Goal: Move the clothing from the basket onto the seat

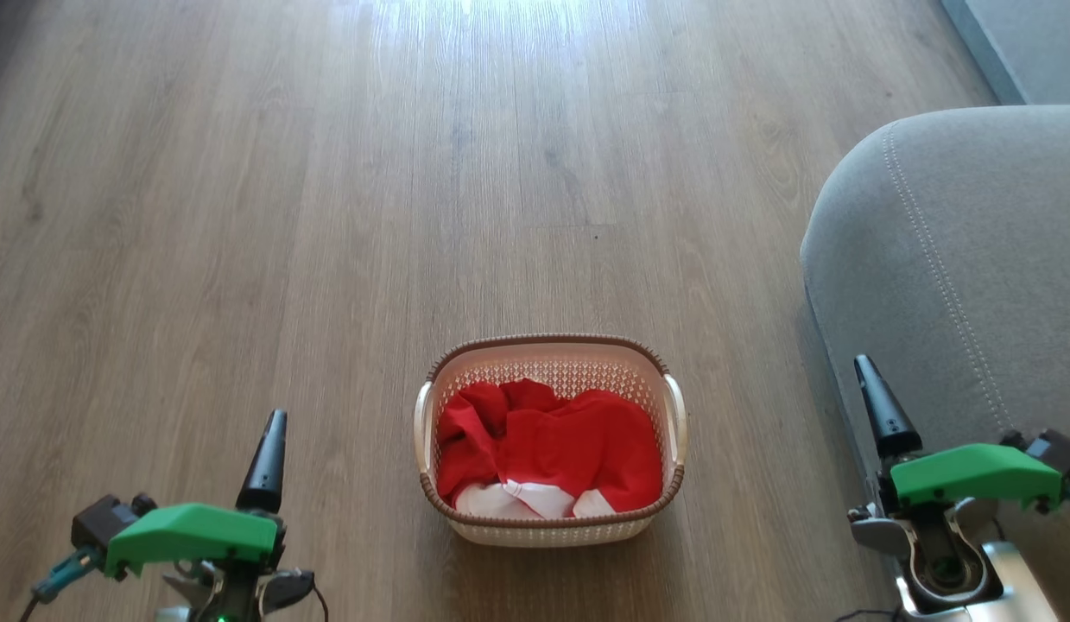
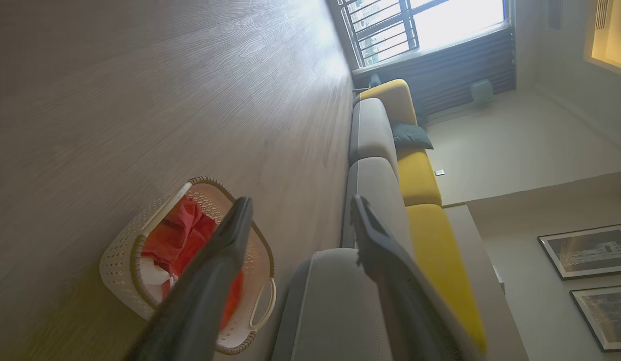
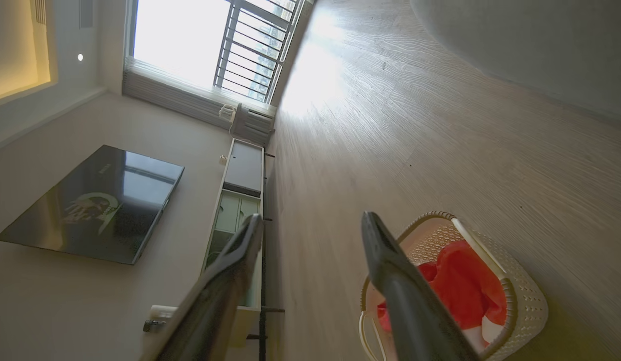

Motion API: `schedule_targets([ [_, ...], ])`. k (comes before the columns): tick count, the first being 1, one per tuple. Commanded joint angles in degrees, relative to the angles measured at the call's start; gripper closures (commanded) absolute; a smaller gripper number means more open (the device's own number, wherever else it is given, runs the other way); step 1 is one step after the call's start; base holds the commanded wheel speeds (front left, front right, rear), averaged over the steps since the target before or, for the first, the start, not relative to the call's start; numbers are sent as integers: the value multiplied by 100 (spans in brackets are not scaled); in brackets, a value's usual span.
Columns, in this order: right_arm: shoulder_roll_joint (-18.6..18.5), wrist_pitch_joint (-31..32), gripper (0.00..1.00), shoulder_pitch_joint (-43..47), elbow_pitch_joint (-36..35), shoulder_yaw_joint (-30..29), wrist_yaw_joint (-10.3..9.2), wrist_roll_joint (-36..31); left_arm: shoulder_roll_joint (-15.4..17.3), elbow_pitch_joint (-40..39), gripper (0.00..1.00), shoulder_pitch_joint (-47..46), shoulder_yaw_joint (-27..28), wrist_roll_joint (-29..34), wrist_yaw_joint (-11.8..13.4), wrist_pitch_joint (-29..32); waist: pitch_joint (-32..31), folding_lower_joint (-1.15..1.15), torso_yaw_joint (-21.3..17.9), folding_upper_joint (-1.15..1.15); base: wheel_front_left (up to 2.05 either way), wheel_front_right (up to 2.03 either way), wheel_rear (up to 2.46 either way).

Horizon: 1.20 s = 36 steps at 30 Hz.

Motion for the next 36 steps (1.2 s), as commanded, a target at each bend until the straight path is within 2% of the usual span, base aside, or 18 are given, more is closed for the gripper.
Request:
schedule_targets([
  [1,-158,-82,0,-402,-159,84,0,-218,72,-124,0,-412,75,256,-22,-87,-5,0,-1,0,0,0,0],
  [20,-326,-419,0,-753,163,417,0,-2061,52,126,0,-718,157,1958,-33,-422,-61,0,-17,0,0,0,0],
  [36,-414,-673,0,-1007,413,681,0,-3156,60,214,0,-878,135,3268,-40,-674,-108,0,-38,0,0,0,0],
])
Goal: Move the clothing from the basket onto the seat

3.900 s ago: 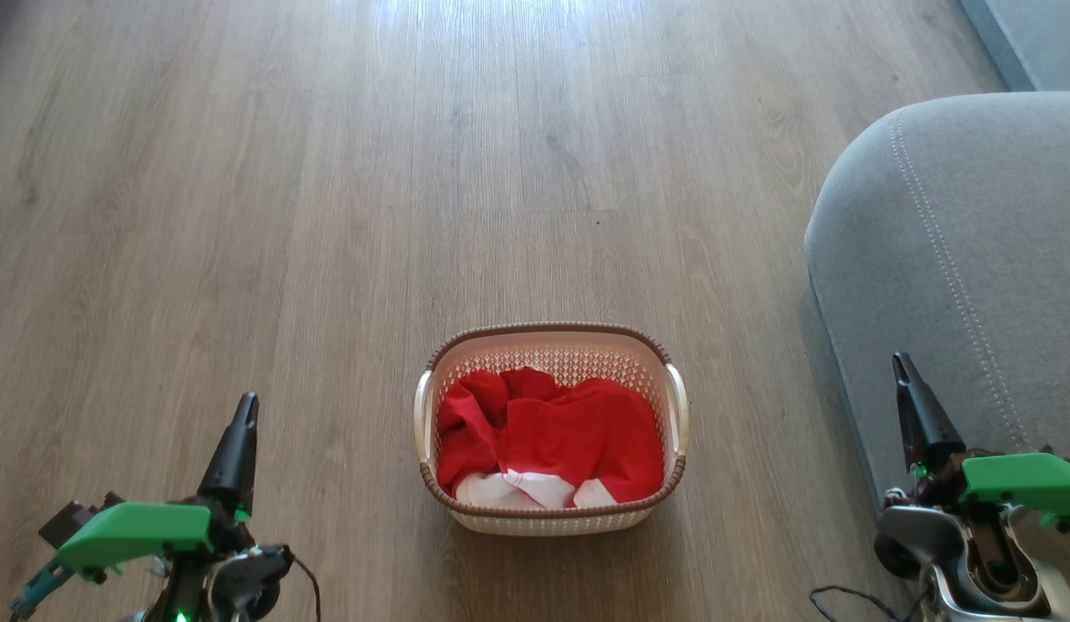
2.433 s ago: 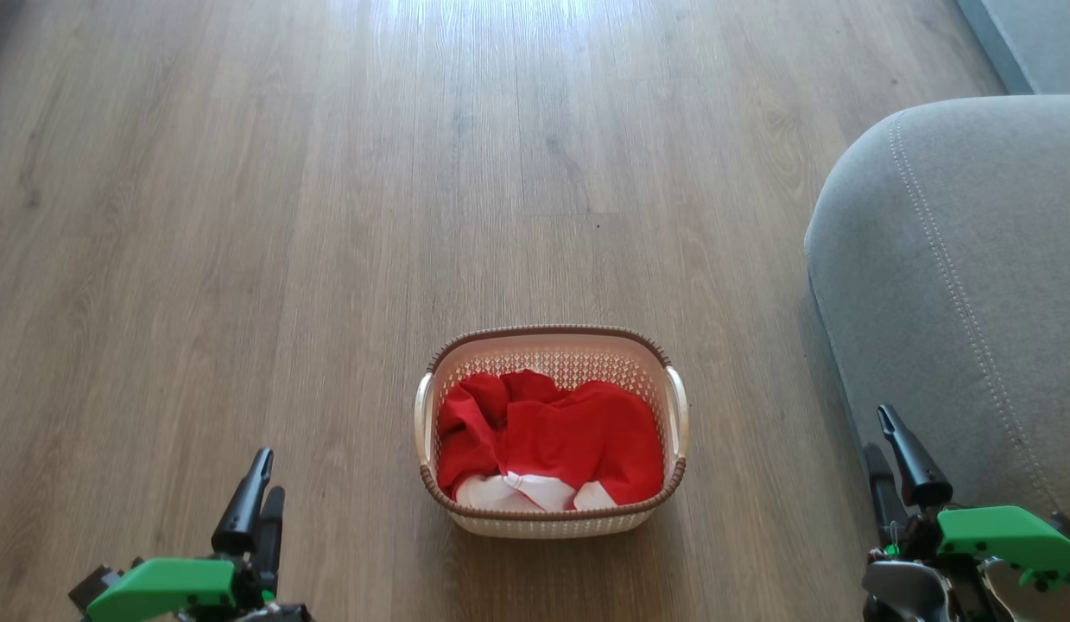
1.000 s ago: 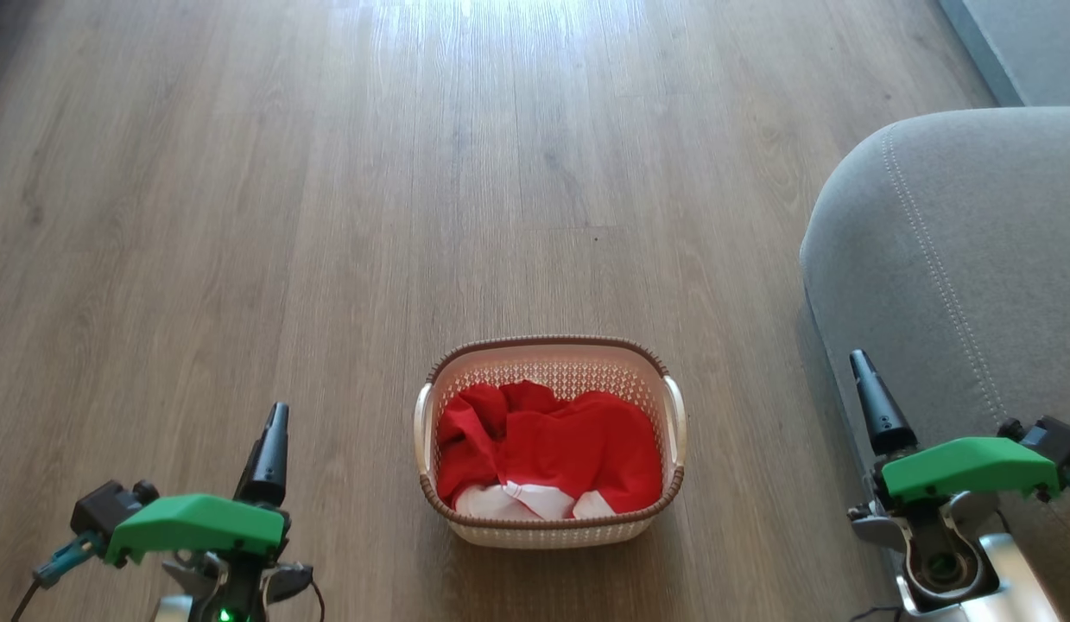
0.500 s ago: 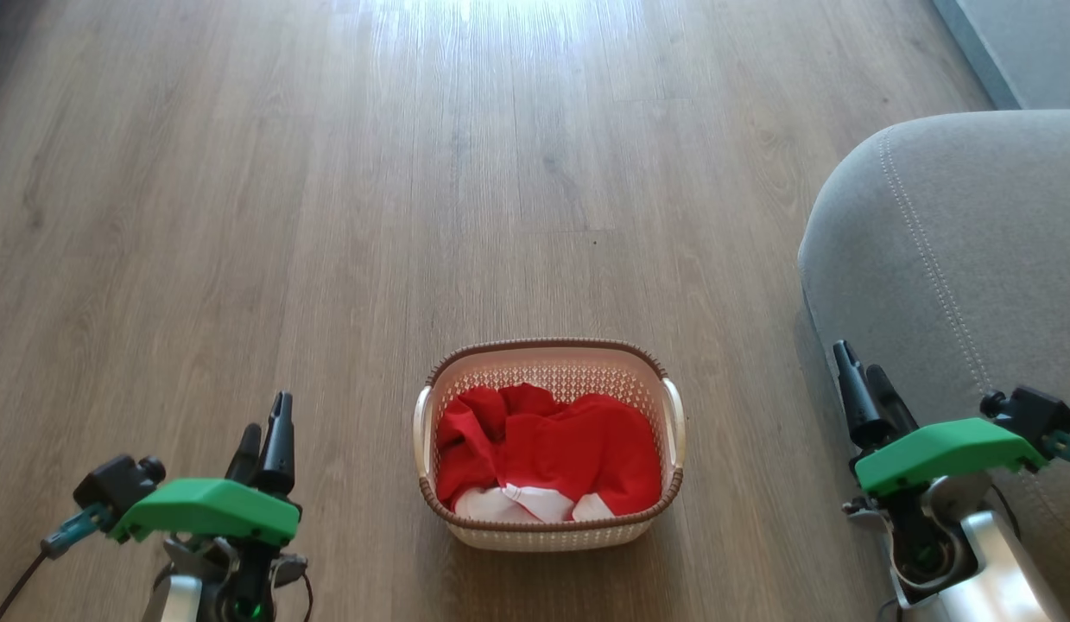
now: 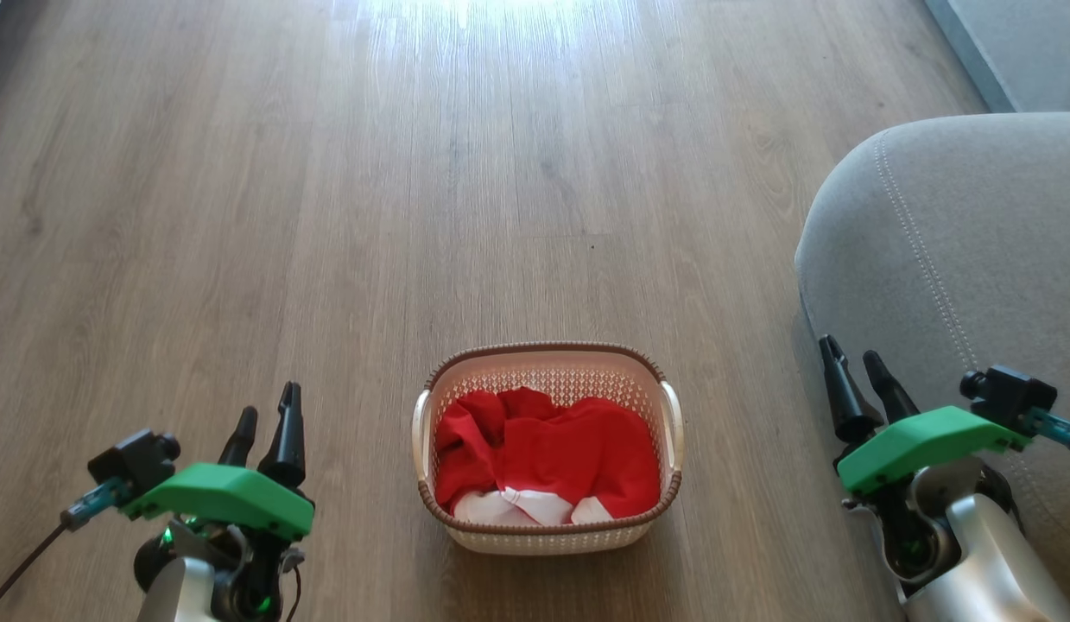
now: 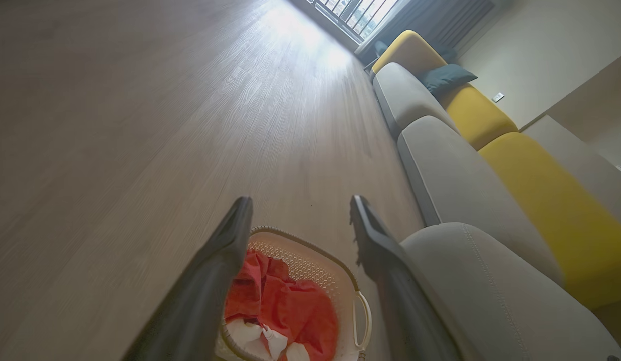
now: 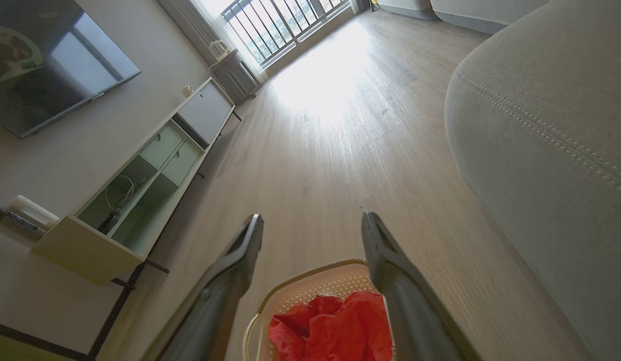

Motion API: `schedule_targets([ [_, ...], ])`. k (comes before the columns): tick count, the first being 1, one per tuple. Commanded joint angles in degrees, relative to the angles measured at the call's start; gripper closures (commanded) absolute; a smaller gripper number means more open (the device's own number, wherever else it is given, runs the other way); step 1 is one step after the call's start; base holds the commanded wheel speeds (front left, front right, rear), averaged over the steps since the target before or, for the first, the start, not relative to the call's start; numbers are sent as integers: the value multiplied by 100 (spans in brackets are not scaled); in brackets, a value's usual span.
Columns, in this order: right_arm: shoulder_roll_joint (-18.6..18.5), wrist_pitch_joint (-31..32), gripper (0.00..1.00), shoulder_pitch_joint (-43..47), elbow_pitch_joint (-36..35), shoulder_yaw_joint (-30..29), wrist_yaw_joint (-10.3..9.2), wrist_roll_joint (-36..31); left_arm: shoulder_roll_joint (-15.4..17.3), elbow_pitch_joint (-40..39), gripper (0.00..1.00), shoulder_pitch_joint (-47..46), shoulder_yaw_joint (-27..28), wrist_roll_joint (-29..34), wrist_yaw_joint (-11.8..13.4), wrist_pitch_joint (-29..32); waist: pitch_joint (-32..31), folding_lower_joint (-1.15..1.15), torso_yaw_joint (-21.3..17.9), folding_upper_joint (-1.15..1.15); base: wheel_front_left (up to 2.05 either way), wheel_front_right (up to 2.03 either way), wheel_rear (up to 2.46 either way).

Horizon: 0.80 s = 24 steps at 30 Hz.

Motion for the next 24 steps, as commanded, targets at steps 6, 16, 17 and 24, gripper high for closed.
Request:
schedule_targets([
  [6,-119,-179,0,-512,-51,148,0,-536,74,-51,0,-448,71,550,-3,-188,-12,0,-2,0,0,0,0],
  [16,-148,-347,0,-716,55,223,0,-1210,83,-40,0,-606,-29,1193,-6,-355,-12,0,-1,0,0,0,0],
  [17,-153,-364,0,-731,63,239,0,-1270,84,-37,0,-623,-35,1240,-9,-372,-11,0,-1,0,0,0,0],
  [24,-212,-483,0,-839,117,317,0,-1707,91,26,0,-749,-41,1695,18,-490,-10,0,6,0,0,0,0],
])
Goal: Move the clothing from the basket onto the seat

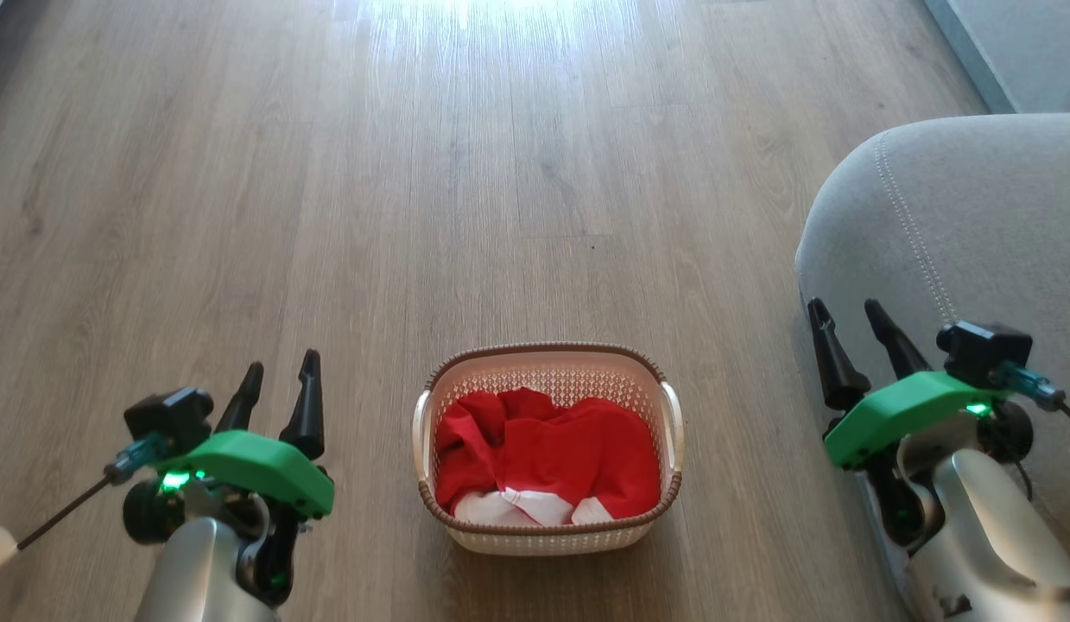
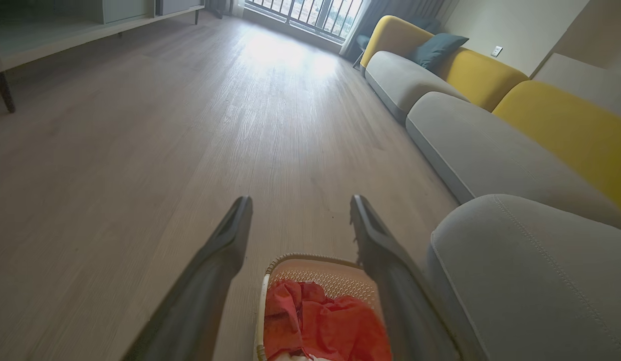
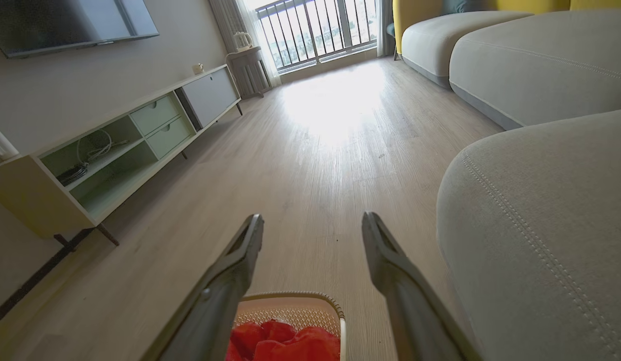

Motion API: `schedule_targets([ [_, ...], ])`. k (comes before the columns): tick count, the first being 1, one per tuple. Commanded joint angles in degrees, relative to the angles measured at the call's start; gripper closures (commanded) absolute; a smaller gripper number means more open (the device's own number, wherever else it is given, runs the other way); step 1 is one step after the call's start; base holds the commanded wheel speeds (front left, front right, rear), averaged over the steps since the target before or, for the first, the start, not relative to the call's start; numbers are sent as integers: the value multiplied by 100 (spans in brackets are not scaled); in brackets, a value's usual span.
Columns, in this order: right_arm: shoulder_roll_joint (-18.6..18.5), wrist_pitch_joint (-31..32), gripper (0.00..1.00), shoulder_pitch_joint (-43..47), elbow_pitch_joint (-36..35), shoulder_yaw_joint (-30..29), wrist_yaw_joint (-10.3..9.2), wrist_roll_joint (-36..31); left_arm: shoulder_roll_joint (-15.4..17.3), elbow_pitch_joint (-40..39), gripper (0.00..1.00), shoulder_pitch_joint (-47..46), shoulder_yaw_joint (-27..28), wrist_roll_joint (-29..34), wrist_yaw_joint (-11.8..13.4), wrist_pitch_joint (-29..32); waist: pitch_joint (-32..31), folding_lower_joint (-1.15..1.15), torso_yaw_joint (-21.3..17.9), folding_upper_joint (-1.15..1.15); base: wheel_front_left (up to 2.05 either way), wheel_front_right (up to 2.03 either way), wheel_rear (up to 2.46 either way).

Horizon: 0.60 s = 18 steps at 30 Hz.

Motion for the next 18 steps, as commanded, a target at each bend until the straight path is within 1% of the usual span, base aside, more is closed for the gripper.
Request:
schedule_targets([
  [1,-111,-102,0,-363,-128,125,0,-227,91,-115,0,-394,122,254,23,-111,-3,0,3,0,0,0,0],
  [18,-165,-372,0,-633,64,141,0,-1337,106,12,0,-624,92,1260,149,-379,-15,0,0,0,0,0,0],
])
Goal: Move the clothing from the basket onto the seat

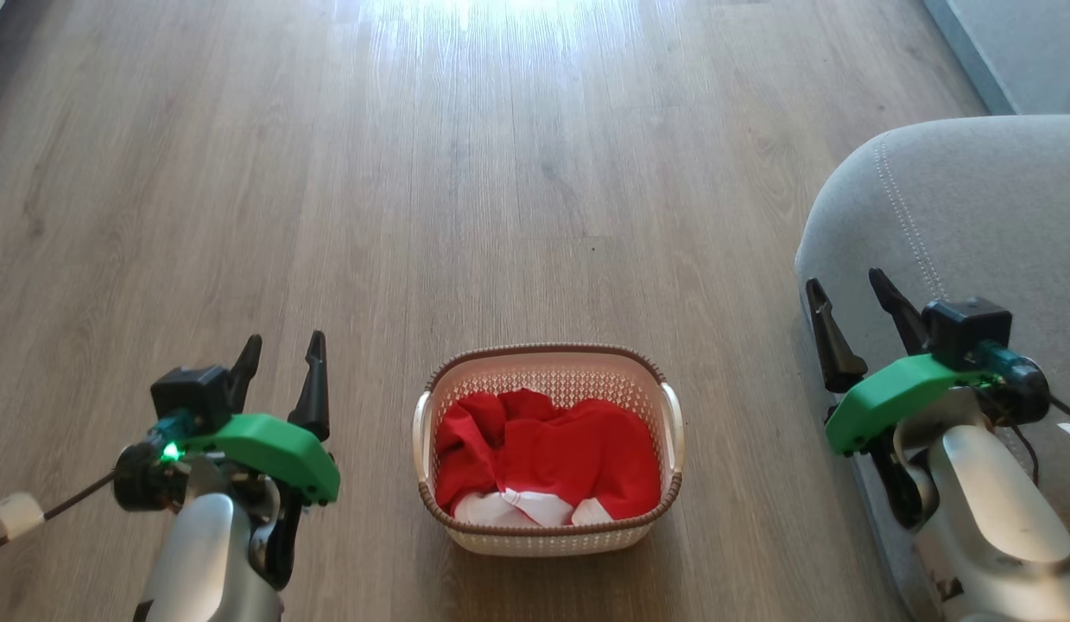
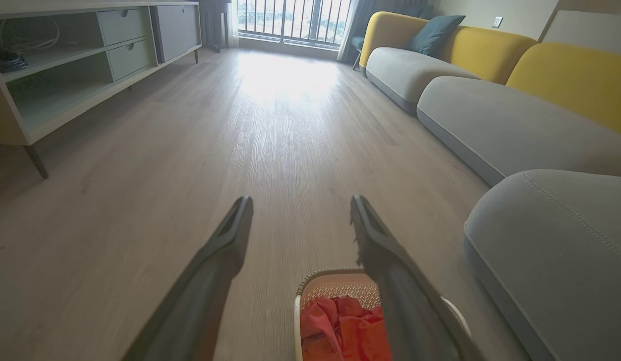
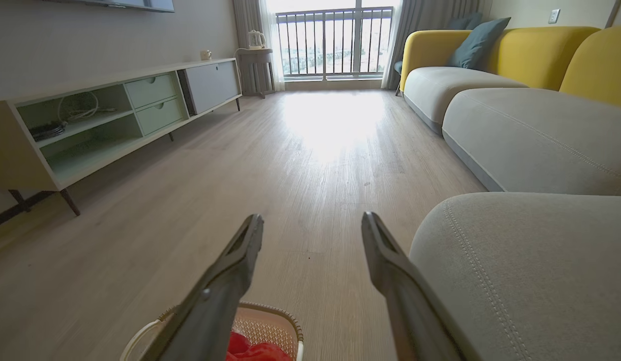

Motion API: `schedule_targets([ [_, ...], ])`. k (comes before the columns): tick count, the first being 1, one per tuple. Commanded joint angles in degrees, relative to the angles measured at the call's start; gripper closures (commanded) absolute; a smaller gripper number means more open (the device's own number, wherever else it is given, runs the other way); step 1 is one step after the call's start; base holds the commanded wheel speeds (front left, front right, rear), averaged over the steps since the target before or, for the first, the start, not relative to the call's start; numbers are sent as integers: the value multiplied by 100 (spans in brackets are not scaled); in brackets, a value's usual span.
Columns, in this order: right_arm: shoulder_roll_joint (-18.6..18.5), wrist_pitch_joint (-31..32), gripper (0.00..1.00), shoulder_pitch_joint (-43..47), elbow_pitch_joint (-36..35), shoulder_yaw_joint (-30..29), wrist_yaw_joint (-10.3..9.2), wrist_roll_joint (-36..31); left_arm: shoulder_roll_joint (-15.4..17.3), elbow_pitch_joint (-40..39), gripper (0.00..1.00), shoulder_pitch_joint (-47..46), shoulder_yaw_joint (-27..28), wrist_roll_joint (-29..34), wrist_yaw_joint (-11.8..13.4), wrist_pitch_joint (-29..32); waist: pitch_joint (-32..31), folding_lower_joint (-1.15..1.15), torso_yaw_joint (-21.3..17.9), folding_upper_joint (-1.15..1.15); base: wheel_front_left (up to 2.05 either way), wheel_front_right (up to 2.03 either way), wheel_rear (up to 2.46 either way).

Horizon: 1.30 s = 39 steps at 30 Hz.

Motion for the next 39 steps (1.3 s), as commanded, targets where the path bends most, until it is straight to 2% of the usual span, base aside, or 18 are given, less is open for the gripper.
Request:
schedule_targets([
  [1,-72,-91,0,-307,-124,124,0,-166,106,-139,0,-357,125,165,45,-92,-4,0,-2,0,0,0,0],
  [26,44,-126,0,-382,29,-98,0,-470,108,-32,0,-367,121,165,136,-127,53,0,-9,0,0,0,0],
  [32,87,-126,0,-411,-143,-148,0,-495,108,-29,0,-311,106,72,147,-127,189,0,-79,0,0,0,0],
  [39,100,-126,0,-518,-566,-189,0,-535,108,-43,0,-322,-171,-98,169,-127,632,0,-215,0,0,0,0],
])
